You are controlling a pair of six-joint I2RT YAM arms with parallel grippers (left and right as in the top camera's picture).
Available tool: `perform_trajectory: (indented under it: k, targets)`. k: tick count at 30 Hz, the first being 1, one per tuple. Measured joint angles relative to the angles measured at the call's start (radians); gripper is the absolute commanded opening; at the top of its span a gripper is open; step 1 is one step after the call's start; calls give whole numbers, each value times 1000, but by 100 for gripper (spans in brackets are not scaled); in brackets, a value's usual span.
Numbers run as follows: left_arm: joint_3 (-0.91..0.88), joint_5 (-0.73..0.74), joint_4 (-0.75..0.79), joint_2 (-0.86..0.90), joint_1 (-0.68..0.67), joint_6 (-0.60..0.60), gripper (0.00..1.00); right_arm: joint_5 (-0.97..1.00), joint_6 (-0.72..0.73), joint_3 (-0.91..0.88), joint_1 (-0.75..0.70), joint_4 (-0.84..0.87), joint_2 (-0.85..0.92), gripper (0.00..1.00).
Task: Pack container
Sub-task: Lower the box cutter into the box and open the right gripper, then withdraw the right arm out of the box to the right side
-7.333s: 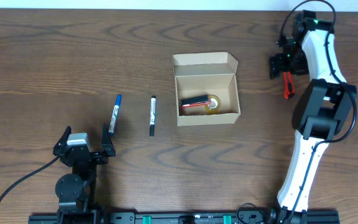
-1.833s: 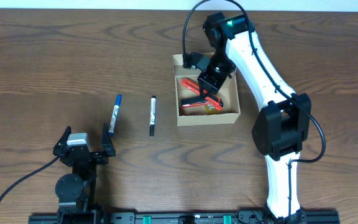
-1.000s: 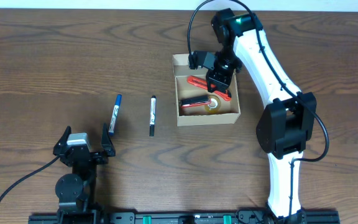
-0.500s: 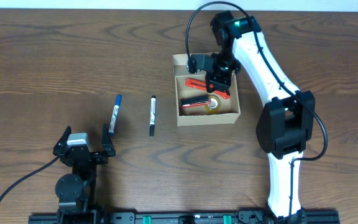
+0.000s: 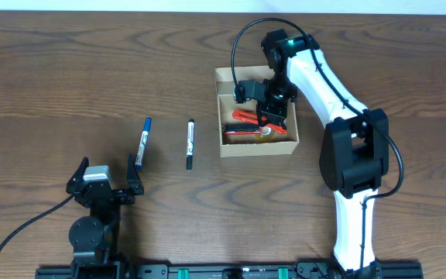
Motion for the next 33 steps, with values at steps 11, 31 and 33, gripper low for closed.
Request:
perform_trajectory:
  k: [11,31,33]
  targets:
    - [0,0,0,0,0,0,95,9,58,-10,0,48,0,62]
    - [0,0,0,0,0,0,95,24,139,40,0,48,-56,45]
    - [0,0,0,0,0,0,95,24,146,42,0,46,-88,33]
